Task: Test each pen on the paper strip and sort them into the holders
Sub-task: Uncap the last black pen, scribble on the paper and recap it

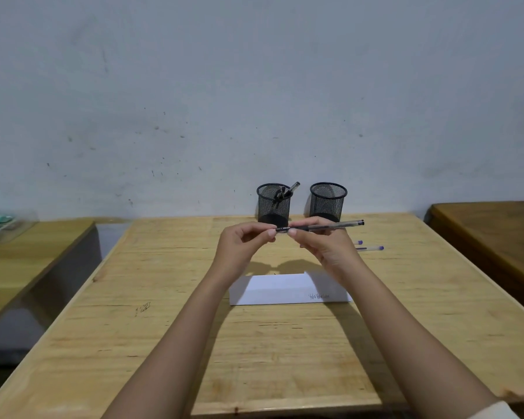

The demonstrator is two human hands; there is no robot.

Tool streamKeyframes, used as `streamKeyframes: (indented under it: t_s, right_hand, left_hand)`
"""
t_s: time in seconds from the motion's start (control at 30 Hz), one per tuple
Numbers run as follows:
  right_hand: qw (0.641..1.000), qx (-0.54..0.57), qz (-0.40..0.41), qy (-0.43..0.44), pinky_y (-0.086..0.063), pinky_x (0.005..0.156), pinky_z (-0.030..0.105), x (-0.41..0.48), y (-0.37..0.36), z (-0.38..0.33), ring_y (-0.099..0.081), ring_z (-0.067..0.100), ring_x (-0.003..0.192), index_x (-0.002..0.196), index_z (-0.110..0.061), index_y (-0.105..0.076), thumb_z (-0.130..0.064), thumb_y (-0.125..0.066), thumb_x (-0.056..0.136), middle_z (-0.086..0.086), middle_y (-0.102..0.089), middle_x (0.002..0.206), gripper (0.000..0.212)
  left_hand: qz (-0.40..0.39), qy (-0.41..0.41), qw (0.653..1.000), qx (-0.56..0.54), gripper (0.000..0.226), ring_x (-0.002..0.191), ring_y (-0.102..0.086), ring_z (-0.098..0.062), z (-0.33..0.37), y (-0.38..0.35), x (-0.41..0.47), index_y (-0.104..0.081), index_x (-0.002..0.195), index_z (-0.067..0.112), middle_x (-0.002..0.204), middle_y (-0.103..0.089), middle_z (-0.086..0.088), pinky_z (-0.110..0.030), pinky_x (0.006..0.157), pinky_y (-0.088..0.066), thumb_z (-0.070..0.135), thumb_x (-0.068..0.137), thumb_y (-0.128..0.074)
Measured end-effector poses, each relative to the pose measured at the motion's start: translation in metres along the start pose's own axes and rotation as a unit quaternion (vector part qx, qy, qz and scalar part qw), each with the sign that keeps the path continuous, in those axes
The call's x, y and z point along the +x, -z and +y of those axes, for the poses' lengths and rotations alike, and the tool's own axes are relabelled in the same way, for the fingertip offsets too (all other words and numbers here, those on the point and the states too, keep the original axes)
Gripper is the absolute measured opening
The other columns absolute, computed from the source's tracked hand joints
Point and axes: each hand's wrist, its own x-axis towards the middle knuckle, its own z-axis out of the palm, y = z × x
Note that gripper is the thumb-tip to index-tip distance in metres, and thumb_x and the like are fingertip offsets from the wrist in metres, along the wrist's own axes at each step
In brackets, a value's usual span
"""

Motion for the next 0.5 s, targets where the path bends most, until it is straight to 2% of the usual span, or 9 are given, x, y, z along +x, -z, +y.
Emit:
streamKeyframes:
  t_s: [0.1, 0.23, 0.33, 0.5]
  right_hand:
    - [0.998, 0.063, 0.016, -0.014, -0.053, 0.072, 0.017, 0.0007, 0.002, -0.0017, -0.068, 0.016, 0.08, 0.082, -0.005, -0.069, 0.006, -0.069, 0.074, 0.007, -0.071, 0.08, 0.014]
    - [0.996, 0.087, 0.022, -0.009, -0.053, 0.075, 0.017, 0.0, -0.002, 0.0011, -0.069, 0.014, 0.084, 0.087, -0.003, -0.068, 0.004, -0.067, 0.076, 0.008, -0.072, 0.083, 0.014]
    - [0.996, 0.085, 0.017, -0.004, -0.053, 0.078, 0.017, 0.0003, -0.0033, 0.0036, -0.068, 0.01, 0.084, 0.088, -0.006, -0.069, 0.003, -0.067, 0.076, 0.005, -0.073, 0.084, 0.015]
    - [0.998, 0.06, 0.002, -0.005, -0.053, 0.07, 0.016, 0.0015, -0.0021, 0.0047, -0.069, 0.011, 0.08, 0.088, -0.005, -0.068, 0.005, -0.065, 0.077, 0.003, -0.075, 0.08, 0.015]
  left_hand:
    - [0.017, -0.001, 1.0, 0.007, 0.007, 0.073, -0.066, -0.007, 0.0012, 0.0053, 0.0014, -0.072, 0.087, 0.01, 0.074, -0.07, -0.003, -0.018, 0.078, -0.053, 0.007, 0.082, -0.068]
    - [-0.003, 0.007, 1.0, -0.018, 0.009, 0.074, -0.068, -0.008, 0.003, 0.0017, -0.0004, -0.069, 0.09, 0.006, 0.071, -0.071, -0.001, -0.017, 0.075, -0.053, 0.003, 0.086, -0.062]
    - [-0.022, 0.001, 1.0, 0.002, 0.01, 0.074, -0.069, -0.009, 0.0031, 0.0004, -0.002, -0.068, 0.094, 0.003, 0.073, -0.071, -0.004, -0.018, 0.075, -0.053, 0.004, 0.086, -0.062]
    - [-0.025, 0.003, 0.999, 0.024, 0.009, 0.073, -0.069, -0.011, 0.0031, 0.0011, -0.0038, -0.071, 0.088, 0.012, 0.07, -0.072, 0.002, -0.022, 0.078, -0.055, 0.006, 0.082, -0.067]
